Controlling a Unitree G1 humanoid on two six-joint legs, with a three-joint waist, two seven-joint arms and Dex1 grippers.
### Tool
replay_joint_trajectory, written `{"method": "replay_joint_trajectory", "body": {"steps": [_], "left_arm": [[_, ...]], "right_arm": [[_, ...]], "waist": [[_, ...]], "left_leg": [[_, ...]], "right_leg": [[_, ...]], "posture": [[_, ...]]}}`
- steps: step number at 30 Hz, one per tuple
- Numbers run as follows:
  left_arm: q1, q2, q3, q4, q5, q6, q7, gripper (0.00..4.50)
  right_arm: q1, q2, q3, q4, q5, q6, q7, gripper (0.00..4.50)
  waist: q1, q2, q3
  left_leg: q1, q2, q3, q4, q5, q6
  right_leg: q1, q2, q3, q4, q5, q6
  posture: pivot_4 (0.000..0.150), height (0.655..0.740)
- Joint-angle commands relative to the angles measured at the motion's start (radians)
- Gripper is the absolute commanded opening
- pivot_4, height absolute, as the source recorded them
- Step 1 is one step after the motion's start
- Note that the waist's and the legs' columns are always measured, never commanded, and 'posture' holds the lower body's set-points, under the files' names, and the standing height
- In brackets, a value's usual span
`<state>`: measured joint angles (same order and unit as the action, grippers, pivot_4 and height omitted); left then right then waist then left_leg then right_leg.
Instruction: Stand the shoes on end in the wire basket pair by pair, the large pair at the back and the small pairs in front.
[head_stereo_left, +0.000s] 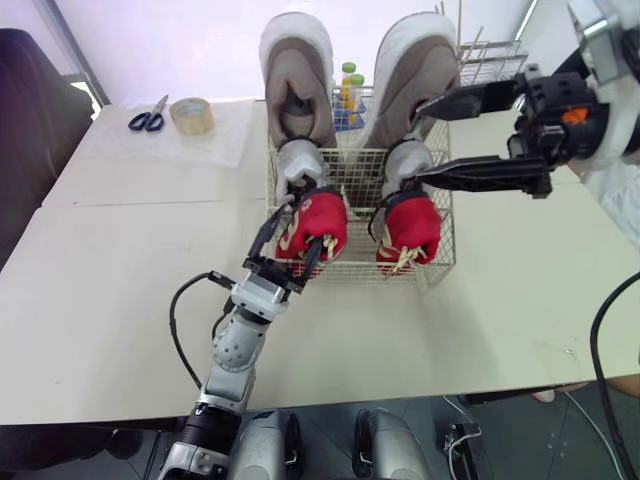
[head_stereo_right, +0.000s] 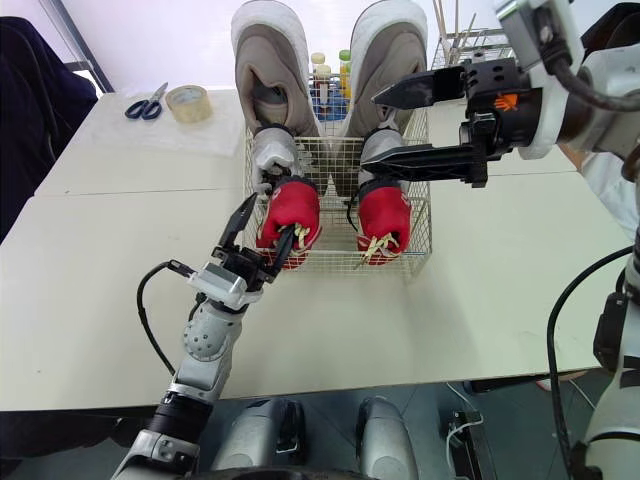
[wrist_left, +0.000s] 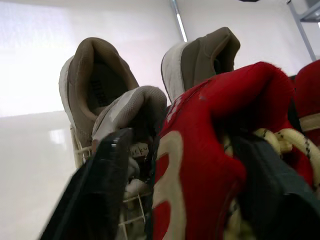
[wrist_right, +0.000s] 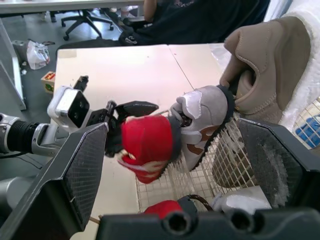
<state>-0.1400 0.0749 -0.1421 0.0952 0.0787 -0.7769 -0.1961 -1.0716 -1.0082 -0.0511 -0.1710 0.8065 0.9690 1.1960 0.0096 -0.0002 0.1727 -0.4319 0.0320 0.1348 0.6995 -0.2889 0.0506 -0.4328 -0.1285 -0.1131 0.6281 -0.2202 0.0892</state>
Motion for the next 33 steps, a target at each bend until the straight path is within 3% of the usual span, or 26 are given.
{"method": "replay_joint_trajectory", "body": {"steps": [1,9,17,20,22,27,33], "left_arm": [[0.034,0.021,0.015,-0.104,-0.012,0.077,0.0,4.43],[0.155,0.177,0.083,-0.526,-0.16,0.374,-0.071,4.43],[0.215,0.454,0.358,-0.849,-0.645,0.888,-0.108,4.43],[0.275,0.63,0.516,-0.87,-0.942,1.104,-0.16,4.43],[0.34,0.723,0.587,-0.87,-1.031,1.165,-0.271,4.43],[0.374,0.841,0.691,-0.775,-1.13,1.308,-0.344,4.43],[0.24,0.953,0.693,-0.572,-1.154,1.426,-0.465,4.43]], "right_arm": [[-0.002,0.003,-0.03,-0.005,0.001,-0.021,0.0,4.5],[0.107,-0.013,-0.092,-0.011,0.017,-0.037,0.005,4.5],[0.323,-0.082,-0.205,0.001,-0.026,-0.087,0.014,4.5],[0.42,-0.121,-0.235,0.003,-0.069,-0.129,0.016,4.5],[0.483,-0.135,-0.262,0.012,-0.089,-0.158,0.017,4.5],[0.607,-0.149,-0.333,0.039,-0.12,-0.212,0.02,4.5],[0.693,-0.146,-0.391,0.052,-0.132,-0.245,0.02,4.5]], "waist": [[0.001,0.0,0.0],[-0.003,0.001,0.001],[-0.003,0.002,0.002],[-0.003,0.003,0.003],[-0.006,0.005,0.003],[0.0,0.006,0.004],[0.002,0.007,0.004]], "left_leg": [[0.0,0.0,0.0,0.0,0.0,0.0],[-0.003,0.0,0.0,-0.001,0.0,0.0],[-0.004,0.0,0.0,0.0,0.0,0.0],[-0.004,0.0,0.0,0.0,0.0,-0.001],[-0.004,0.001,0.0,0.0,0.001,-0.003],[-0.003,0.0,0.001,0.0,0.003,-0.005],[-0.003,0.001,0.0,-0.001,0.002,-0.004]], "right_leg": [[0.0,0.0,0.0,0.0,0.0,0.0],[-0.003,0.0,0.0,-0.001,0.0,0.0],[-0.003,0.0,0.0,-0.001,0.0,0.0],[-0.003,0.002,0.0,-0.001,0.0,0.0],[-0.003,0.005,0.0,0.0,0.0,0.0],[-0.003,0.007,0.001,-0.002,-0.001,0.0],[-0.003,0.009,0.001,-0.002,-0.001,0.0]], "posture": [[0.15,0.74],[0.15,0.74],[0.15,0.74],[0.15,0.74],[0.15,0.74],[0.15,0.74],[0.15,0.74]]}}
